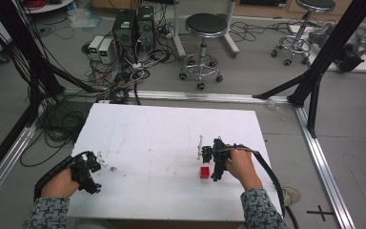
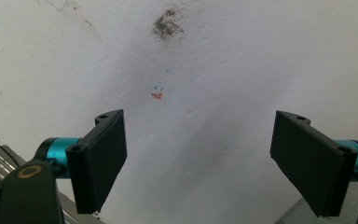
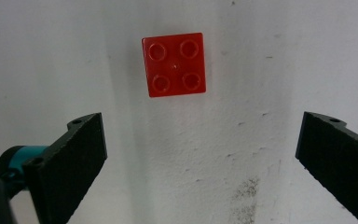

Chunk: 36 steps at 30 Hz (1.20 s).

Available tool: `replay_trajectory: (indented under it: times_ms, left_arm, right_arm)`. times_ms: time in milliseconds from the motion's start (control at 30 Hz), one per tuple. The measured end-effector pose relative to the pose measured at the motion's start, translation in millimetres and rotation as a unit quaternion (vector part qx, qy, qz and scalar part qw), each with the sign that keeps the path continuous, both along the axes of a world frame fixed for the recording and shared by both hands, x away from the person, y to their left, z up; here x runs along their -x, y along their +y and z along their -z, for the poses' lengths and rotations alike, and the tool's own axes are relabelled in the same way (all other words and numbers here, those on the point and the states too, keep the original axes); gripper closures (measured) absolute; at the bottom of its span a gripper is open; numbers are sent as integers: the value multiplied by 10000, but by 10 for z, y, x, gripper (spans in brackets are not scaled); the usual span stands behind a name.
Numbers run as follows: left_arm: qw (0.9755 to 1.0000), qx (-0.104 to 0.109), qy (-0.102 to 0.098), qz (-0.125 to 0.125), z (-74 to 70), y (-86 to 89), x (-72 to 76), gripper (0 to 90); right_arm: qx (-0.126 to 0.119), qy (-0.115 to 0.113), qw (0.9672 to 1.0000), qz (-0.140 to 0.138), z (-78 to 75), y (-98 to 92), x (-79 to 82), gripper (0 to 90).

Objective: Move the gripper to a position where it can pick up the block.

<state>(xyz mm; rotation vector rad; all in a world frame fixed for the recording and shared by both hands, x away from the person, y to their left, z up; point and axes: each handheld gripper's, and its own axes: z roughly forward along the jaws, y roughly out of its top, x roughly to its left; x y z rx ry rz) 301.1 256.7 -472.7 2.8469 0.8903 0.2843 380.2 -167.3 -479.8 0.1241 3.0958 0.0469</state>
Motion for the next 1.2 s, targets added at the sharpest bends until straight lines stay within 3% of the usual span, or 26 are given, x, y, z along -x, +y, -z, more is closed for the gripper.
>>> replay_trajectory:
  times_ms: [467,800,833,967,1200]
  left_arm:
    - [10000,-26,-43,10,-17,11,2,189]
    - [10000,-21,-42,21,-20,2,4,189]
    - [10000,-10,-43,14,-19,2,4,189]
    - [10000,-12,-50,8,-18,2,5,189]
    - [10000,6,-59,1,-20,6,5,189]
  right_arm:
    - [48,62,9998,-182,205,184,22,10]
    - [154,44,9987,-474,329,266,66,10]
    - [119,35,9980,-614,350,273,48,10]
    - [199,122,9986,-479,383,298,73,10]
    - [227,152,9983,-508,412,320,80,10]
